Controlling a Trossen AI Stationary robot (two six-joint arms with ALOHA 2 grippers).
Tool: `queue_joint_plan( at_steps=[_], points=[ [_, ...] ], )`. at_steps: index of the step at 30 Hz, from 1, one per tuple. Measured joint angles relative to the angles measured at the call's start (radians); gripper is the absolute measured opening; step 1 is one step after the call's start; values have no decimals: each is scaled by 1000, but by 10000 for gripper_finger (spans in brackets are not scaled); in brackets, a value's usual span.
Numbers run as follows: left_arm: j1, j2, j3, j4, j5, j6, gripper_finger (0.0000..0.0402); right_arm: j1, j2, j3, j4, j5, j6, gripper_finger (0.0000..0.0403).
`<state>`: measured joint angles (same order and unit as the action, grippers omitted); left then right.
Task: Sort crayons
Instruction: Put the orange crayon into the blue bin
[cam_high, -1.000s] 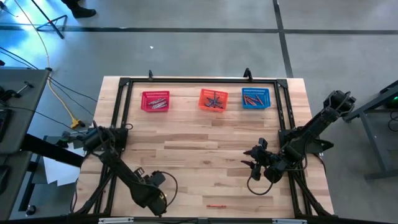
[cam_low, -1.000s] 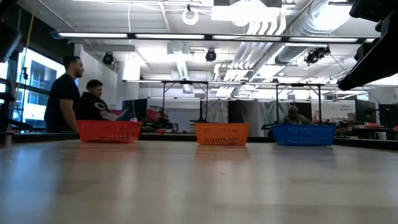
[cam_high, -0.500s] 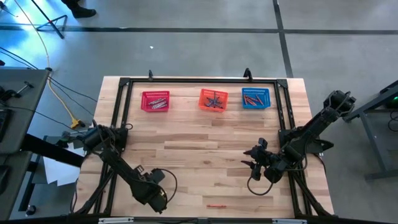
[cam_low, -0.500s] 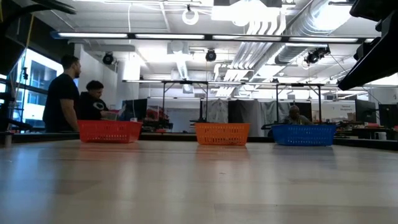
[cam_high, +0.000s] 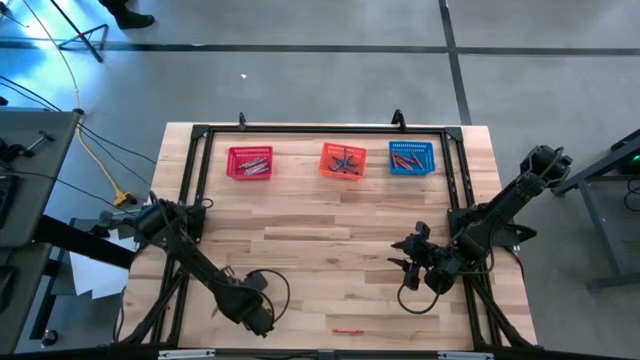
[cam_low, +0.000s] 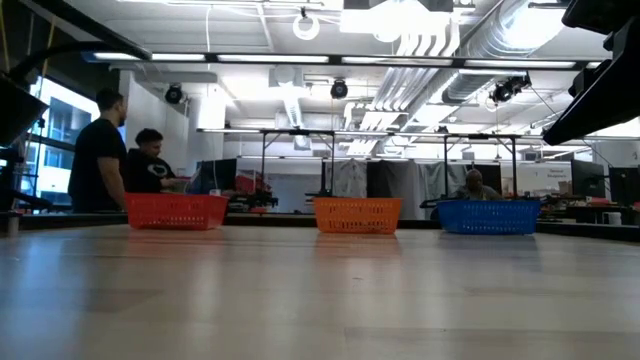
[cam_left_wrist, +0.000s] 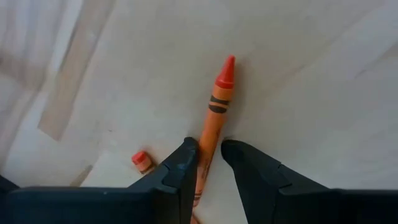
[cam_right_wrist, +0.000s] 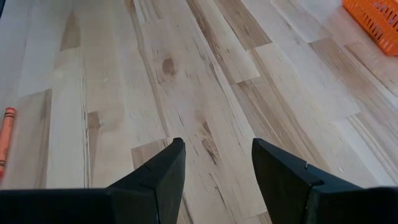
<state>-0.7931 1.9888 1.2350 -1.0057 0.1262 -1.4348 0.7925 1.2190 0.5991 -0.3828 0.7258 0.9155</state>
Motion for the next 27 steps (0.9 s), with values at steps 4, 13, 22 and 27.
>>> queue_joint_plan(
  at_steps=[4, 13, 22, 27],
  points=[
    [8, 0, 0, 17, 13, -3, 81, 0, 0, 0, 0, 0, -3, 181],
    [41, 0, 3, -4, 40, -81, 5, 0, 0, 0, 0, 0, -7, 181],
    [40, 8, 43, -45, 22, -110, 1, 0, 0, 0, 0, 1, -7, 181],
    [37, 9, 94, -107, -16, -127, 0, 0, 0, 0, 0, 1, -7, 181]
  ],
)
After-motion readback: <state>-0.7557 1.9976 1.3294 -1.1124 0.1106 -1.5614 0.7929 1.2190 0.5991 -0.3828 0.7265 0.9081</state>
